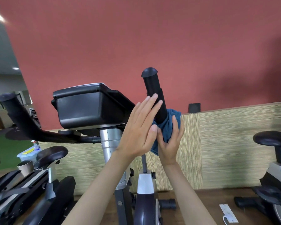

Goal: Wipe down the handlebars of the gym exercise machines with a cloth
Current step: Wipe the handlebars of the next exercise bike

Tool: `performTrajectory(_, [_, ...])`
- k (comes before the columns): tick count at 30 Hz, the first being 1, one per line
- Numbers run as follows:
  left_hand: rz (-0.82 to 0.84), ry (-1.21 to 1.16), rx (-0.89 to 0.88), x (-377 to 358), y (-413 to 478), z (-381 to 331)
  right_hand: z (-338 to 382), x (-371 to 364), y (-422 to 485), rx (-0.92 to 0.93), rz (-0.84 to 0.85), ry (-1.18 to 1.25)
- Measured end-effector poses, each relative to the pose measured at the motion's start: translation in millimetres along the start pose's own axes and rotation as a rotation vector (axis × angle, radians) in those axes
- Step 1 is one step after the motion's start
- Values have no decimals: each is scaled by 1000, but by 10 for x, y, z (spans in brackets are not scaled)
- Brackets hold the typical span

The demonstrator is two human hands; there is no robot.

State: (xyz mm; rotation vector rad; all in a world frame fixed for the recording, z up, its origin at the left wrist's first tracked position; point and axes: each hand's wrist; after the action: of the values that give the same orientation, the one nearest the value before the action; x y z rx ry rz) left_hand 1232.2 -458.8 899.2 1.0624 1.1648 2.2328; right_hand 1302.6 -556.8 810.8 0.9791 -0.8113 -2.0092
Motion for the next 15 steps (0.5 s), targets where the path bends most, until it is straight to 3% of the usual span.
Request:
performTrajectory(9, [-65, -13, 33, -125, 0, -22, 266, -123, 118, 191, -42, -10])
performTrajectory(15, [-74, 149, 6, -420, -235, 12, -97, -153, 167, 352, -130, -21])
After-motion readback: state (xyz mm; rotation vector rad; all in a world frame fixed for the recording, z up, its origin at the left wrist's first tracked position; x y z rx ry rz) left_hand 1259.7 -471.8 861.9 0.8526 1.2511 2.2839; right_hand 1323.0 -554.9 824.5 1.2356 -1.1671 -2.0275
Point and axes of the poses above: each hand's wrist, its own y-axis towards the middle knuckle, its own x-axis out of the back of the hand, z = x × y, and after that the axes turned 10 degrees about -x, right-handed
